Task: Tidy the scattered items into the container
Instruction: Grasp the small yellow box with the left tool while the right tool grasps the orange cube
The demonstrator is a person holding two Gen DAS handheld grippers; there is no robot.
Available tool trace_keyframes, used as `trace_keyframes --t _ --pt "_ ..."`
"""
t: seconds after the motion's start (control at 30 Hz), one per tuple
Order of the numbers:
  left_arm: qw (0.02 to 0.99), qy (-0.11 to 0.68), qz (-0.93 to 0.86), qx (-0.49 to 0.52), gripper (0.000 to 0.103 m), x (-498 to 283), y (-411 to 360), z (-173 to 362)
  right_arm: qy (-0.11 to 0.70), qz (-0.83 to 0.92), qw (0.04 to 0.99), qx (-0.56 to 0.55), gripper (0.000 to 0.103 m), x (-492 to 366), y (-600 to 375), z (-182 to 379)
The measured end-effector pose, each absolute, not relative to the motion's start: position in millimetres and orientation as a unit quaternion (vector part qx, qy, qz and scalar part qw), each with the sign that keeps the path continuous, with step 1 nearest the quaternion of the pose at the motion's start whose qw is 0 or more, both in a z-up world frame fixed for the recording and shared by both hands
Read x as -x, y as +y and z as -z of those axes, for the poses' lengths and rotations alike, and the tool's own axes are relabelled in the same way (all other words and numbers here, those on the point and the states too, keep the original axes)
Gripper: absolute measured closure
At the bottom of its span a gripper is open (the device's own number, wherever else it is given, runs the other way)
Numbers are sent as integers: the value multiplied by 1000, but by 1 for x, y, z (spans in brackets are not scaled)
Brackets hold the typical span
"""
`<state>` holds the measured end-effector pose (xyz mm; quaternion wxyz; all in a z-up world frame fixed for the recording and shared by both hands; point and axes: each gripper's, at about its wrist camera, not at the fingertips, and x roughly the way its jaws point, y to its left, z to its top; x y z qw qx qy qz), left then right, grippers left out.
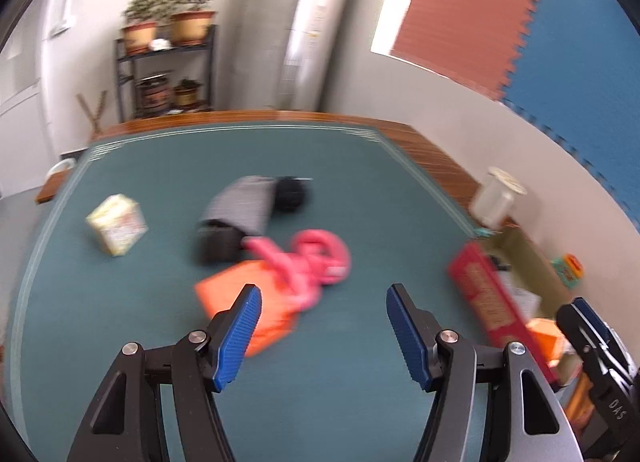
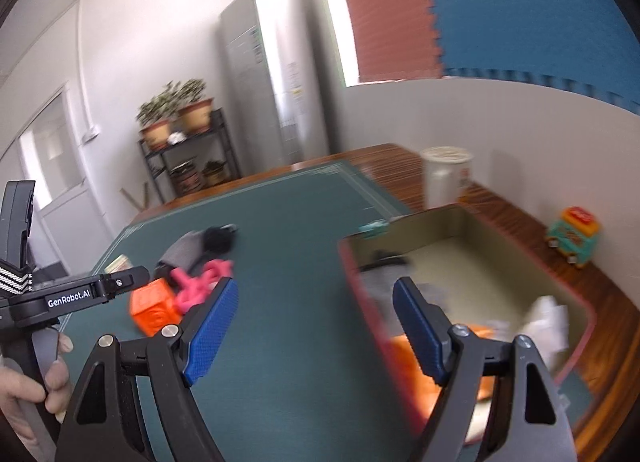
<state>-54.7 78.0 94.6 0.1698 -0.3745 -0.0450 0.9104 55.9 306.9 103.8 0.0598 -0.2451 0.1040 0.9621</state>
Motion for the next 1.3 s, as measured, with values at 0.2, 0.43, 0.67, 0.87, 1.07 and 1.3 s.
trace_keyframes --t 0.2,0.43,0.67,0.87,1.07,1.3 --pt "108 -40 -917 381 29 80 -10 -77 82 -957 19 279 20 -20 255 -94" --pt "75 -35 -923 376 29 120 -81 -52 61 -950 1 307 20 11 222 -78" --pt "114 49 -919 375 29 169 -69 -25 66 -945 2 322 20 22 222 -58" --pt "119 58 -907 399 29 203 -66 1 90 -936 9 340 20 31 235 -41" --pt "119 50 -909 396 53 211 -61 4 75 -933 -5 352 21 35 224 -32" --pt "115 34 -917 381 53 194 -65 -7 55 -932 -59 353 20 37 199 -41"
